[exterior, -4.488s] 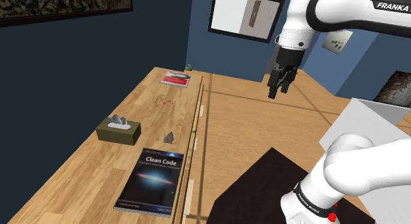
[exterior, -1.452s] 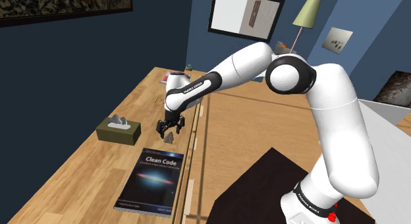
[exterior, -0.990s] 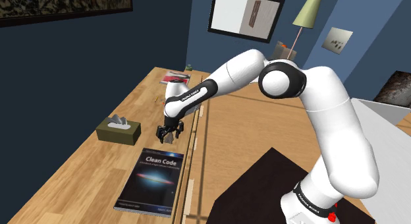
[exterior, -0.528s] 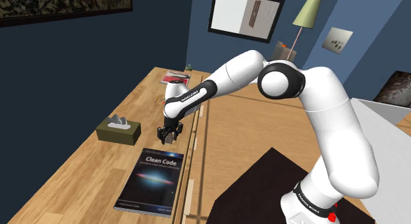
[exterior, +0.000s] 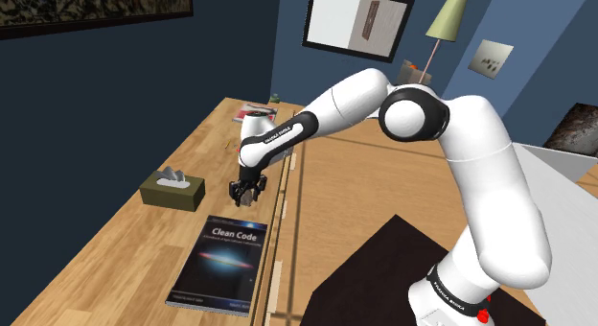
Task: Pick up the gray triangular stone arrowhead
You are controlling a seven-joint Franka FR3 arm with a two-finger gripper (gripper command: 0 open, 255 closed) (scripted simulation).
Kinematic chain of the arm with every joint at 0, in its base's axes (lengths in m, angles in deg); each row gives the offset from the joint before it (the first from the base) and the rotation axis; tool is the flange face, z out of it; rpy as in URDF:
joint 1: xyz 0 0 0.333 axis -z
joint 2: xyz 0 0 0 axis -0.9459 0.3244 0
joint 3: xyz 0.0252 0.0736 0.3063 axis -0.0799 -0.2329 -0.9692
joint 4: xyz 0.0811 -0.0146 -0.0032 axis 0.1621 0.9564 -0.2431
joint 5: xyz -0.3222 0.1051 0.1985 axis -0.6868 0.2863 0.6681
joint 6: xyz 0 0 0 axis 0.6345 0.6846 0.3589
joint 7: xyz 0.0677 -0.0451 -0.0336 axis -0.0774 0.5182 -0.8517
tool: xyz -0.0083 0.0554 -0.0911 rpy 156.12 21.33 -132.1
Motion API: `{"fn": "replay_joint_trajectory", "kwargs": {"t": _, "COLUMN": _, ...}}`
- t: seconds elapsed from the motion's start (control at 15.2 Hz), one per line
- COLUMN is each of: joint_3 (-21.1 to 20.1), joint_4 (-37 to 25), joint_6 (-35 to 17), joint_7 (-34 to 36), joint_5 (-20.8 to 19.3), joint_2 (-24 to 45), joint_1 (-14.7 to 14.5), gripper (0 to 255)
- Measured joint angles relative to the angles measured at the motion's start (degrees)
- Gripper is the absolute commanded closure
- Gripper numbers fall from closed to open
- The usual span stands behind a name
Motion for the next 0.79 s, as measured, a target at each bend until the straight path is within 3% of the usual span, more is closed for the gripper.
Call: {"fn": "replay_joint_trajectory", "kwargs": {"t": 0.79, "joint_3": -0.4, "joint_4": 1.1, "joint_6": 5.2, "joint_7": 0.6, "joint_5": 0.3, "joint_2": -6.3, "joint_1": 0.3, "gripper": 255}}
